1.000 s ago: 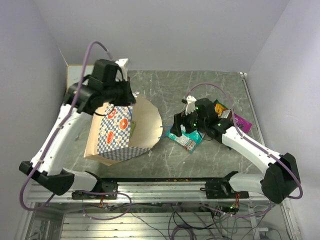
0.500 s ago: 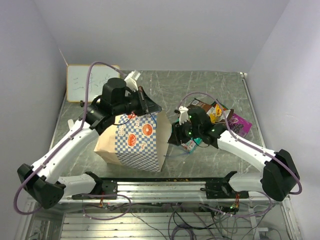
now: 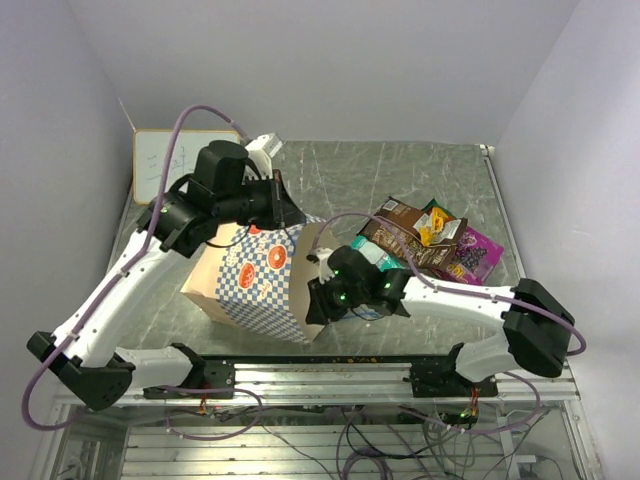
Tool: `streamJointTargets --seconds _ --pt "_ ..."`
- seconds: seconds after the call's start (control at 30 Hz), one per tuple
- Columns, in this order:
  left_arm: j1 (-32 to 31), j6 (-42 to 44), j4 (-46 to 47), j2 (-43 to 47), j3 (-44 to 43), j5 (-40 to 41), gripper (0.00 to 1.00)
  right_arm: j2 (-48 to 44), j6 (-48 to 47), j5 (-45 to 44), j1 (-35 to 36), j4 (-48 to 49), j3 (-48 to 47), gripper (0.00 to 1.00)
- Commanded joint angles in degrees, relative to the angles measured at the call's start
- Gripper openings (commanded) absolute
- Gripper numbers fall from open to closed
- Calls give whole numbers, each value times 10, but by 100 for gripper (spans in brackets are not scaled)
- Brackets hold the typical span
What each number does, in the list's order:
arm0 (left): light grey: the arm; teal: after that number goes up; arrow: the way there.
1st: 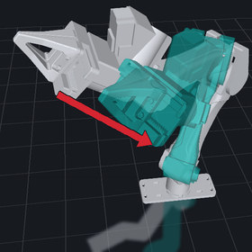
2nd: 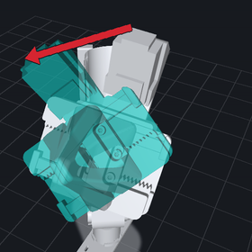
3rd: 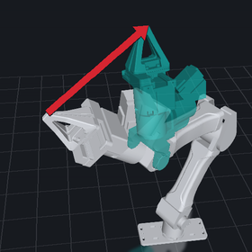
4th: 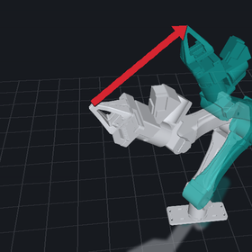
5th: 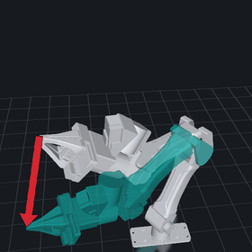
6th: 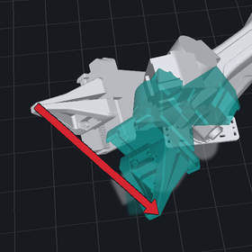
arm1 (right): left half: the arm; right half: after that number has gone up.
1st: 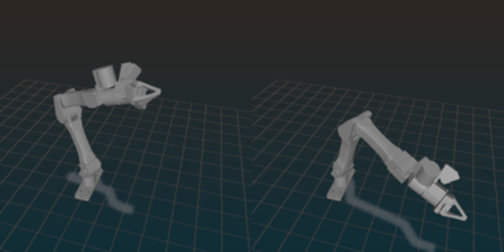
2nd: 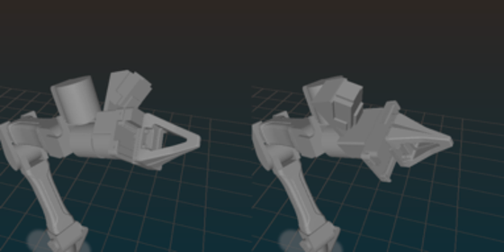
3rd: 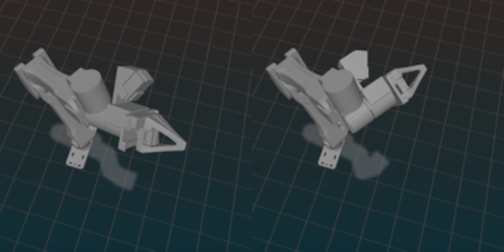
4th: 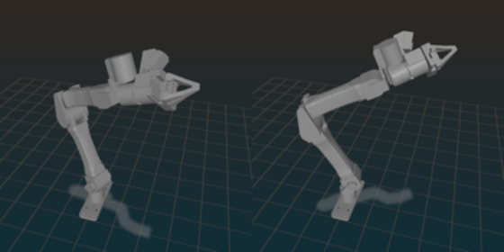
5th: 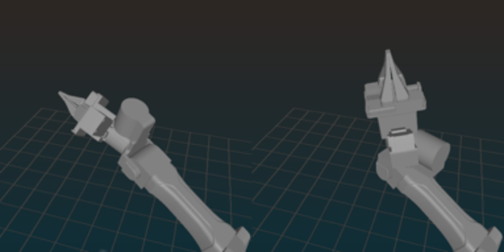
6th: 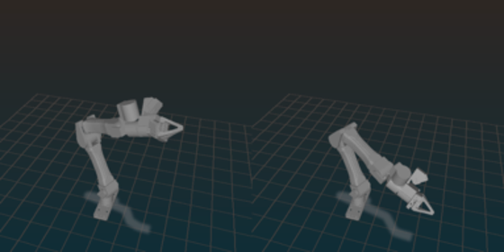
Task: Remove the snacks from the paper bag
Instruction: Adjust the paper bag at the center of the board, then take out the snack from the paper bag.
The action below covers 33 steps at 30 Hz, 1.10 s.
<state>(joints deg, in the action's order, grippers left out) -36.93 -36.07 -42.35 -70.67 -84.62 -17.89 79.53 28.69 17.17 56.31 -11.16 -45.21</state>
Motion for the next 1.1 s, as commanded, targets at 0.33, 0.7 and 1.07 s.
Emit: streamJointTargets --seconds 0.33,0.7,1.07 --pt "7 -23 2 155 129 -26 7 -30 -141 -136 72 142 6 32" --pt "6 -131 49 194 156 -8 7 54 -228 -171 229 361 7 33" --pt "6 -170 106 235 198 -2 7 -52 -340 -239 203 397 116 52"
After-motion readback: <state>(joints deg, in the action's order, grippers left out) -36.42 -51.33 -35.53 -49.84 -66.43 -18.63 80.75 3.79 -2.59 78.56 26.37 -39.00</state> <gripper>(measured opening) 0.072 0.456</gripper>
